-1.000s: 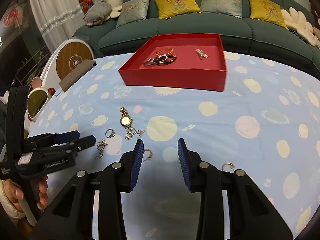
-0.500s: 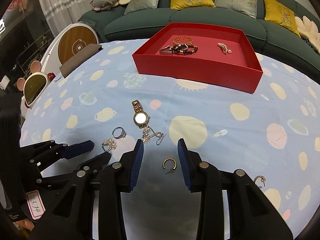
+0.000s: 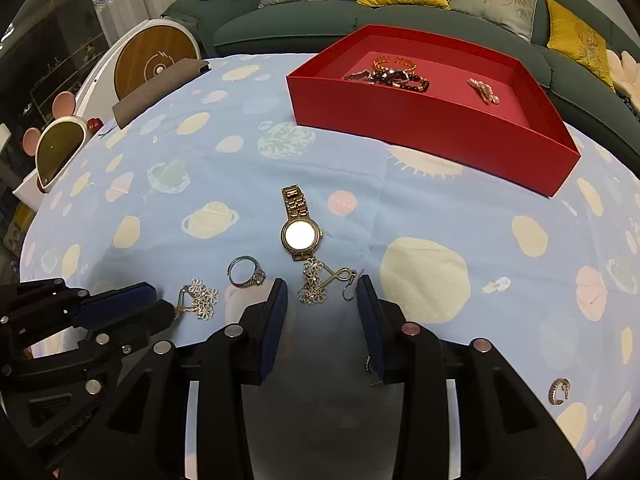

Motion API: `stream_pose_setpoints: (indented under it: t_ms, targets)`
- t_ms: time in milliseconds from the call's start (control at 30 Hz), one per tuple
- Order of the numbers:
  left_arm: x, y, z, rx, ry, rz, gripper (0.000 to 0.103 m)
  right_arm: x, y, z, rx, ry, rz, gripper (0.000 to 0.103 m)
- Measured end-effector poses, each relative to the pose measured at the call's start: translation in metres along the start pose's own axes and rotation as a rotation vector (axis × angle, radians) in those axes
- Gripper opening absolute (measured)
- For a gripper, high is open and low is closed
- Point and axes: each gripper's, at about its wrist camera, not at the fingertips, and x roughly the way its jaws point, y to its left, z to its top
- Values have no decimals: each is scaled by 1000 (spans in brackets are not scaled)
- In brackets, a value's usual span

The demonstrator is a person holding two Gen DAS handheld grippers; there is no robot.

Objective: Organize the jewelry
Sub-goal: 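Grasp a silver chain with the left gripper while the right gripper approaches another chain, then grasp the silver pendant chain with the right gripper, then carry the chain with the right gripper while the left gripper carries its chain to the tray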

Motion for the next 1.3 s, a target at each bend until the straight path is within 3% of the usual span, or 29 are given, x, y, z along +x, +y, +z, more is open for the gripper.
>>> stream_pose_setpoints:
  t_ms: [367,533,567,933,1300]
  targets:
    - [-7,20,3,-50,-5,-13,15,1,2,1,-26,-12,-39,27]
    - [-11,22,8,-64,-16,-24,15,0,3,1,-30,-14,-44,14]
    - [-12,22,8,-64,-19,-27,15,0,3,1,-30,-11,-39,5]
    - [-28,26,15,-82,-59,-64,15,-22,-1,8,3,-70,-19,4]
    - [-74,27,66,-107,-177,-164,15,-79,-23,37,85,-218,13,4]
